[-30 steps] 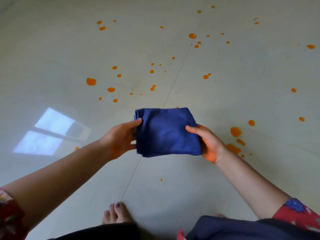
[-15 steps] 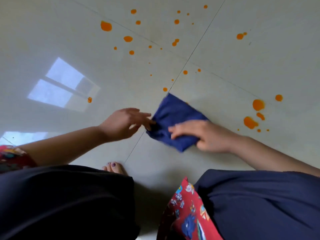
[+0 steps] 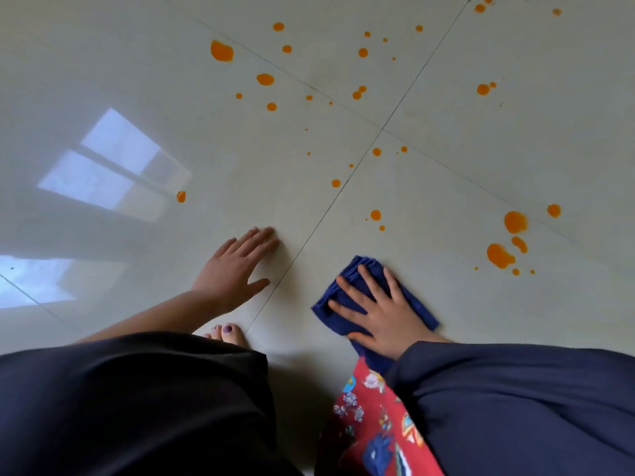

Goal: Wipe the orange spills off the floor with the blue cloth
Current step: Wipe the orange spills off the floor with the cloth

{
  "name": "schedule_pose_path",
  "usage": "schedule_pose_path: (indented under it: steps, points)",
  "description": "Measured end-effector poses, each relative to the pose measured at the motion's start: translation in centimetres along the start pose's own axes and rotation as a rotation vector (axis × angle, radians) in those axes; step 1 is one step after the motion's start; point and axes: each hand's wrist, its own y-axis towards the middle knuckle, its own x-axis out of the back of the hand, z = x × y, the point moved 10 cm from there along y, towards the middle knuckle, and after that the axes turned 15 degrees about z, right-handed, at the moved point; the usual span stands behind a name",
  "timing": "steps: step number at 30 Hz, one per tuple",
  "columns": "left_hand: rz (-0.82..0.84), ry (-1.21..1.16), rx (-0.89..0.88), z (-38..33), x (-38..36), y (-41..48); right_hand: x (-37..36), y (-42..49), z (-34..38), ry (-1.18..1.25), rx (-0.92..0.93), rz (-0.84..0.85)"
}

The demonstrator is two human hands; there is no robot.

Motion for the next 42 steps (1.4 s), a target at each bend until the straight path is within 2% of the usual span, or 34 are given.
schedule_pose_path:
  steps: [2,6,7,9,10,11,12,15,16,17,19,20,21,24,26,29,33,35,38,42]
  points:
    - [-0.030,0.029,-0.009,0.3,0.4,0.2,0.4,-0.2,-1.6,-0.010,0.030,-0.063]
    - [-0.080,0.046,-0.028,0.7,1.4,1.2,3.6,2.7,-6.2,0.213,-0.235,-0.192]
    - [-0.088,0.037,-0.035,0.7,1.5,1.4,3.8,3.4,-4.9,0.241,-0.201,-0.193]
    - [-0.098,0.043,-0.051,0.7,1.6,1.8,2.5,3.1,0.0,0.160,0.084,-0.131]
    - [-0.104,0.051,-0.058,0.8,1.6,1.9,1.8,2.1,1.0,0.098,0.236,-0.103]
    - [-0.104,0.050,-0.066,0.8,1.5,2.0,1.6,1.4,0.3,0.078,0.314,-0.114]
    - [-0.100,0.038,-0.070,0.9,1.4,2.1,1.9,1.5,-1.3,0.080,0.296,-0.138]
    - [-0.121,-0.009,-0.069,1.4,0.8,1.8,3.9,4.0,-7.5,0.260,-0.055,-0.188]
    - [-0.134,-0.011,-0.083,1.3,0.8,1.6,4.5,4.9,-6.9,0.263,-0.067,-0.196]
    - [-0.153,-0.010,-0.099,1.3,0.8,1.5,4.7,5.4,-4.8,0.244,0.021,-0.173]
    - [-0.225,-0.010,-0.098,1.7,1.4,0.8,3.5,5.0,0.3,0.090,0.344,-0.070]
    - [-0.270,-0.016,-0.084,2.4,1.9,0.4,3.2,4.7,0.6,0.023,0.469,-0.009]
    - [-0.314,-0.027,-0.062,3.1,2.4,0.0,3.9,5.2,-0.7,0.001,0.514,-0.004]
    - [-0.434,-0.128,0.074,7.3,3.3,-1.0,7.7,10.5,-6.4,0.035,0.337,0.021]
    - [-0.520,-0.231,0.210,10.9,3.6,-1.7,10.4,14.3,-7.0,0.004,0.292,0.023]
    - [-0.659,-0.381,0.411,15.6,4.2,-3.5,12.4,18.4,-3.1,0.012,0.273,-0.033]
    - [-0.826,-0.550,0.624,21.9,3.9,-6.4,12.0,21.7,4.7,-0.089,0.506,-0.080]
    - [-0.904,-0.636,0.703,23.7,3.4,-7.3,13.7,24.1,4.0,-0.087,0.425,-0.164]
    - [-0.912,-0.642,0.734,24.1,3.2,-7.1,15.8,26.6,1.5,0.002,0.172,-0.256]
    - [-0.821,-0.629,0.702,24.1,2.8,-6.0,15.4,24.0,1.9,0.188,0.071,-0.451]
